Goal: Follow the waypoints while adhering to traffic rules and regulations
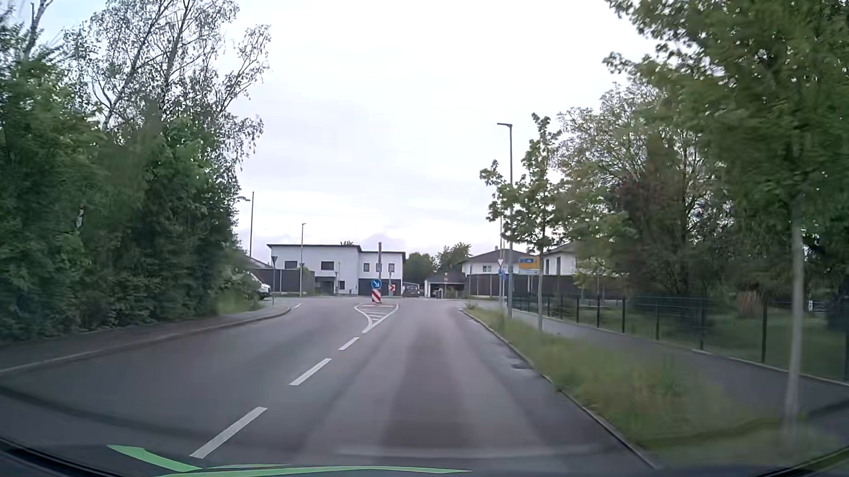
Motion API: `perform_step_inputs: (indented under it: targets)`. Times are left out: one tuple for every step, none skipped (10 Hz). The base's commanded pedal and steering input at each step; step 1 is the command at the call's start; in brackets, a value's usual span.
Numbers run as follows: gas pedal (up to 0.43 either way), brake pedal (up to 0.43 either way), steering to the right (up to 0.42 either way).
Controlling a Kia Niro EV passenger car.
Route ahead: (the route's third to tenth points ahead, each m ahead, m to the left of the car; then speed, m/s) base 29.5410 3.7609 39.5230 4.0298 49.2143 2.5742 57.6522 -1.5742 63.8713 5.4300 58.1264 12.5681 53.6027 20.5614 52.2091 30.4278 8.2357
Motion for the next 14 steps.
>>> perform_step_inputs:
  targets:
    - [0.0, 0.0, 0.005]
    - [0.0, 0.0, 0.005]
    - [0.0, 0.0, 0.004]
    - [0.0, 0.0, 0.004]
    - [0.0, 0.0, 0.004]
    - [0.0, 0.0, 0.004]
    - [0.0, 0.0, 0.003]
    - [0.0, 0.0, 0.003]
    - [0.0, 0.0, 0.003]
    - [0.0, 0.0, 0.003]
    - [0.0, 0.0, 0.003]
    - [0.0, 0.0, 0.002]
    - [0.0, 0.0, 0.002]
    - [0.0, 0.0, 0.002]
